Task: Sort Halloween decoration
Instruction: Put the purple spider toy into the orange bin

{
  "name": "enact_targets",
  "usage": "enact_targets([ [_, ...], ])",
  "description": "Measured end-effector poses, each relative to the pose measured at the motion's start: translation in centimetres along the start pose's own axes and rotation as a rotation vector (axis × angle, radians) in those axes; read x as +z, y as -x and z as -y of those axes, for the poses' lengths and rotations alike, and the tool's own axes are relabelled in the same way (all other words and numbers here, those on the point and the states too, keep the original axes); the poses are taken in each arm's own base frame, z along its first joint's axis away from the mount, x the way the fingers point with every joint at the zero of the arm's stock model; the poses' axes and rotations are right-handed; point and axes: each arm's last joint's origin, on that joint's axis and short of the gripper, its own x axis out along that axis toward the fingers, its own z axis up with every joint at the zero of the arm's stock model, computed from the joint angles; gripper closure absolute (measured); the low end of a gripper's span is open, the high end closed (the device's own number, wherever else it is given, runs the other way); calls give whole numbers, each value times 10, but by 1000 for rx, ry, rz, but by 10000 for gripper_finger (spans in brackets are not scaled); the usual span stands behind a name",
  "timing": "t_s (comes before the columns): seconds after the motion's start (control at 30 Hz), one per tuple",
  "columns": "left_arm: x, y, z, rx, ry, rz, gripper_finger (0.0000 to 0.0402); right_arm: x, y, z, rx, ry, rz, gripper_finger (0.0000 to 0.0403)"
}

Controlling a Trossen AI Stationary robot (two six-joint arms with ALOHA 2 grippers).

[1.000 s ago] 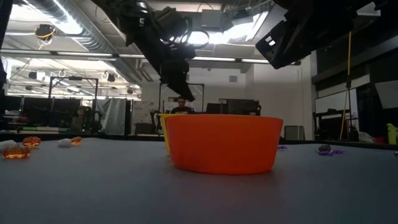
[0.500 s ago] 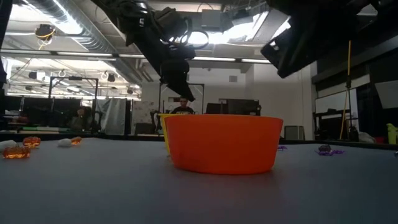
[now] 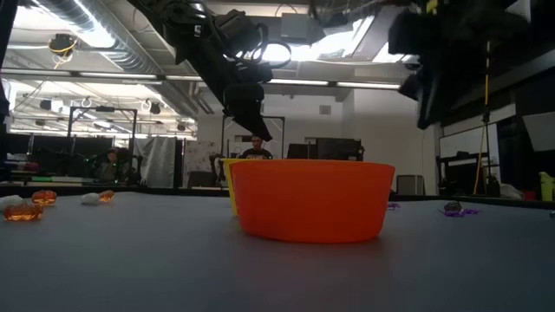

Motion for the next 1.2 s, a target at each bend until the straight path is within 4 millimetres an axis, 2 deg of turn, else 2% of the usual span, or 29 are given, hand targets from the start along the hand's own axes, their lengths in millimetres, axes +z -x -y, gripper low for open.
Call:
enact_targets([
  [0.17, 0, 0, 0, 0, 0, 0, 269, -19, 4, 21, -158, 33, -108, 317],
  [0.3, 0, 0, 0, 0, 0, 0, 269, -38, -4, 41, -207, 65, -166, 317],
  [0.43, 0, 0, 0, 0, 0, 0, 269, -60, -18, 60, -220, 24, -256, 317],
  [0.6, 0, 0, 0, 2, 1, 0, 269, -55, -20, 71, -186, 64, -193, 317],
  [0.93, 0, 0, 0, 4, 2, 0, 269, -59, -21, 71, -122, 382, -259, 317],
  [1.2, 0, 0, 0, 4, 2, 0, 269, -64, -31, 72, -62, 465, -360, 317],
])
